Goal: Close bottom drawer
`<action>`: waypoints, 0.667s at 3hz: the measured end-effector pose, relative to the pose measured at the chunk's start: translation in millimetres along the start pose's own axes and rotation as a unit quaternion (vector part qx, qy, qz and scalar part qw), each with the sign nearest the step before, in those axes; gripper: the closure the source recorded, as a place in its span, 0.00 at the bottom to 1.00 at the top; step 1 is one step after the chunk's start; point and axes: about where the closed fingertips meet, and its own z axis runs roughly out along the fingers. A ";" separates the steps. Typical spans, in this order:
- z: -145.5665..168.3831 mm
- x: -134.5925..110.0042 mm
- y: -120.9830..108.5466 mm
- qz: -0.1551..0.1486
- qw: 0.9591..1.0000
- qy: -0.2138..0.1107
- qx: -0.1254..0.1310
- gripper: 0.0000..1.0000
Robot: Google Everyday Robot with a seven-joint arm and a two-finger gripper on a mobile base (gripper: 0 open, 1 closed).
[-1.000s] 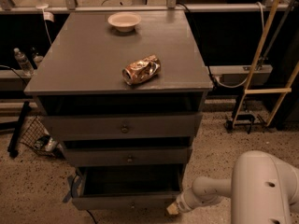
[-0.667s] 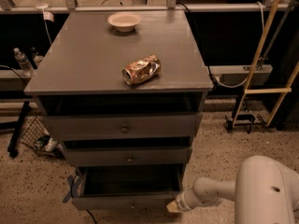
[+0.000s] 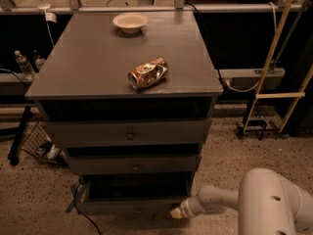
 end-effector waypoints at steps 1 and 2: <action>5.8 -16.4 -0.8 -0.008 1.000 -0.018 -0.003 1.00; 5.6 -33.3 3.5 -0.020 0.999 -0.040 -0.007 1.00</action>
Offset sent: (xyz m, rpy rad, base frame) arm 0.0425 0.0277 0.0218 0.0861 -0.1280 0.0033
